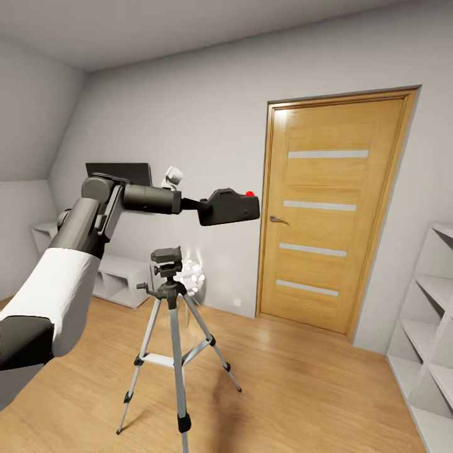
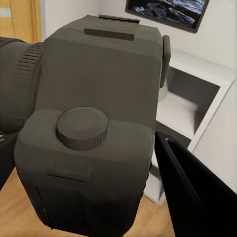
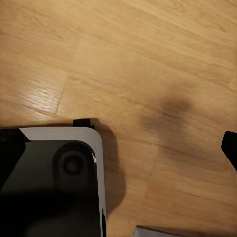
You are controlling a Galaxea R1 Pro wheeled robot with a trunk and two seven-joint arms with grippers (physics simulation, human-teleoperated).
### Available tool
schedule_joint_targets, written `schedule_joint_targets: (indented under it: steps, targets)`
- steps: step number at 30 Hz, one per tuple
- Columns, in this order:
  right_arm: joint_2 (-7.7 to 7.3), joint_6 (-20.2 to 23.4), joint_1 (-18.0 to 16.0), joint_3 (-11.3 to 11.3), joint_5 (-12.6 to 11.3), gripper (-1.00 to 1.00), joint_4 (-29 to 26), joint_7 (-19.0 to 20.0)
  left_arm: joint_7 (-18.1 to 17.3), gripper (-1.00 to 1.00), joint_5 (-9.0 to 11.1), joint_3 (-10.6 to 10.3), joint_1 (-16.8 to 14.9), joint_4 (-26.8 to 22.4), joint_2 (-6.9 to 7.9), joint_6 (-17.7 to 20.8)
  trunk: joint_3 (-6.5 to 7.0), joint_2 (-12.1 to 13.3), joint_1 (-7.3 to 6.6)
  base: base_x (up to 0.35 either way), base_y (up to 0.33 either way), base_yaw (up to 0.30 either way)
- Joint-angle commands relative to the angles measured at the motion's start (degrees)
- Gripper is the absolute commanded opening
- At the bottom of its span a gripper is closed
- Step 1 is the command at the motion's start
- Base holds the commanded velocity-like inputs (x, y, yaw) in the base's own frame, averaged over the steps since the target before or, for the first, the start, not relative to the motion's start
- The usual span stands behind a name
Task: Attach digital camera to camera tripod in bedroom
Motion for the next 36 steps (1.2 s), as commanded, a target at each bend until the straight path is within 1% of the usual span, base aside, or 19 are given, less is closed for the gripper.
schedule_joint_targets:
  steps: [1,8,16,25,36]
  targets:
    - [0.04,-0.3,-0.1,0.5,-0.4,1.00,0.2,0.0,-0.4,-1.00,-0.1,-0.1,0.0,0.0,0.03,0.6,-0.03,0.0,0.02,0.000,0.000,0.005]
    - [0.04,-0.3,-0.1,0.5,-0.4,1.00,0.2,0.0,-0.4,-1.00,-0.1,-0.1,0.0,0.0,-0.09,0.6,-0.03,0.0,0.02,0.056,0.000,0.001]
    - [0.04,-0.3,-0.1,0.5,-0.4,1.00,0.2,0.0,-0.4,-1.00,-0.1,-0.1,0.0,0.0,-0.10,0.6,-0.11,0.0,0.02,0.010,0.000,0.162]
    - [0.04,-0.3,-0.1,0.5,-0.4,1.00,0.2,0.0,-0.4,-1.00,-0.1,-0.1,0.0,0.0,-0.10,0.6,-0.13,0.0,0.02,0.003,0.000,0.024]
    - [0.04,-0.3,-0.1,0.5,-0.4,1.00,0.2,0.0,-0.4,-1.00,-0.1,-0.1,0.0,0.0,-0.10,0.6,-0.13,0.0,0.02,0.230,-0.147,0.000]
